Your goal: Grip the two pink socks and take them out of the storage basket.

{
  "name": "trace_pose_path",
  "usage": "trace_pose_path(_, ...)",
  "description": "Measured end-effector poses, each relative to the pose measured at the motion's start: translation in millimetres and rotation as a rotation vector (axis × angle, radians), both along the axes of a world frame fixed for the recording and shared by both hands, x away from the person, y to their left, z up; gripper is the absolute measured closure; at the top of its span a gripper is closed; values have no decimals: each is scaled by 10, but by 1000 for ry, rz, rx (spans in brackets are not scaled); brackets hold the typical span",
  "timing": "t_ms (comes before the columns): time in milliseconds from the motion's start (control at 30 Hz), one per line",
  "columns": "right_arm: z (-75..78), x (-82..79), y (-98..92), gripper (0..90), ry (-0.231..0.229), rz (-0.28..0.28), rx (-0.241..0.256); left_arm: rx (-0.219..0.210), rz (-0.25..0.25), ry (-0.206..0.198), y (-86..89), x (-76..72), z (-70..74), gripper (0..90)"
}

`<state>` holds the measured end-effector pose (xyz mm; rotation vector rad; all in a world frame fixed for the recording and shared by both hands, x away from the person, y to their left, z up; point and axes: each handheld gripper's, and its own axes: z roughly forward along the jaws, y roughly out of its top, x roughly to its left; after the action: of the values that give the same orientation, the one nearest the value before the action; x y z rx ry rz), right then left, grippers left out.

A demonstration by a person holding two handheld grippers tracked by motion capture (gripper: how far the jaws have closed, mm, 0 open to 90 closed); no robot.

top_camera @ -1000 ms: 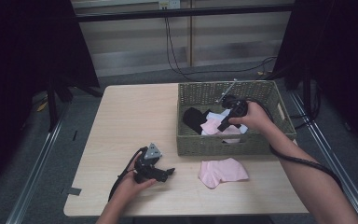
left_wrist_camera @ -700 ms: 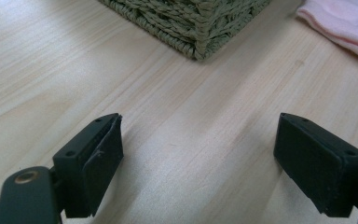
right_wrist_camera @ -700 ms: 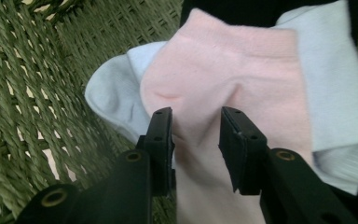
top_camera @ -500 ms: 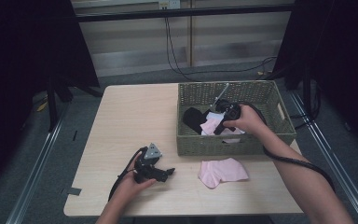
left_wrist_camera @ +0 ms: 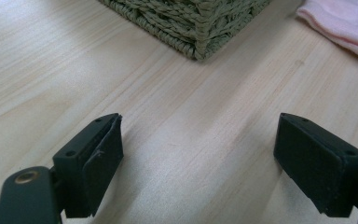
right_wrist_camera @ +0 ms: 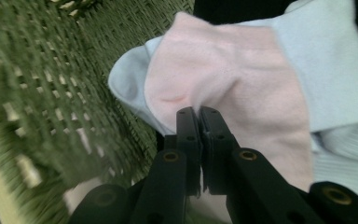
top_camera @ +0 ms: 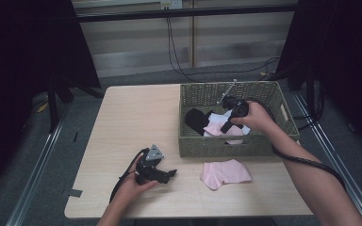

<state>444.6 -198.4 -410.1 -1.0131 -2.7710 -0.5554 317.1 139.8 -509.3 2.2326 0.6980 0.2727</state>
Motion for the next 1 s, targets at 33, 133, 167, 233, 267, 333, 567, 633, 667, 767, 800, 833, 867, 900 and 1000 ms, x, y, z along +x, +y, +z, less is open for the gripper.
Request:
trace_pose_path(33, 44, -11, -13, 870, 0, -5, -5, 0, 0, 0, 0, 0, 0, 151)
trace_pose_path(133, 151, -26, -73, 870, -12, -1, 0, -1, 0, 1, -1, -1, -1, 151)
trace_pose_path(167, 179, -36, -79, 871, -10, -12, -3, 4, 0, -5, 2, 1, 2, 151)
trace_pose_path(233, 262, -41, -125, 872, -14, -6, -8, 4, 0, -5, 2, 1, 2, 151)
trace_pose_path(267, 296, -43, -145, 871, -19, -8, -6, 4, 0, -5, 2, 1, 2, 151)
trace_pose_path(333, 363, -48, -182, 872, -27, -11, -1, 4, 0, -5, 2, 1, 2, 151)
trace_pose_path(567, 583, -81, -266, 872, -48, -16, 16, 4, 0, -4, 2, 1, 2, 151)
trace_pose_path(633, 642, -95, -277, 872, -53, -13, 22, 5, 0, -4, 2, 2, 3, 151)
trace_pose_path(667, 642, -95, -277, 872, -53, -13, 22, 5, 0, -4, 2, 2, 3, 151)
trace_pose_path(767, 746, -112, -300, 872, -56, -17, 19, 7, -3, -1, 4, 2, 6, 151)
trace_pose_path(800, 769, -113, -306, 872, -61, -12, 21, 7, -2, -1, 4, 2, 6, 151)
trace_pose_path(833, 792, -114, -312, 872, -63, -7, 20, 7, -3, -1, 4, 2, 6, 151)
trace_pose_path(867, 814, -120, -314, 872, -64, -12, 21, 7, -3, -1, 4, 2, 6, 151)
trace_pose_path(900, 833, -124, -317, 872, -63, -14, 22, 7, -2, -1, 4, 2, 6, 151)
trace_pose_path(1000, 881, -134, -326, 872, -68, -5, 20, 7, -3, -1, 4, 2, 6, 151)
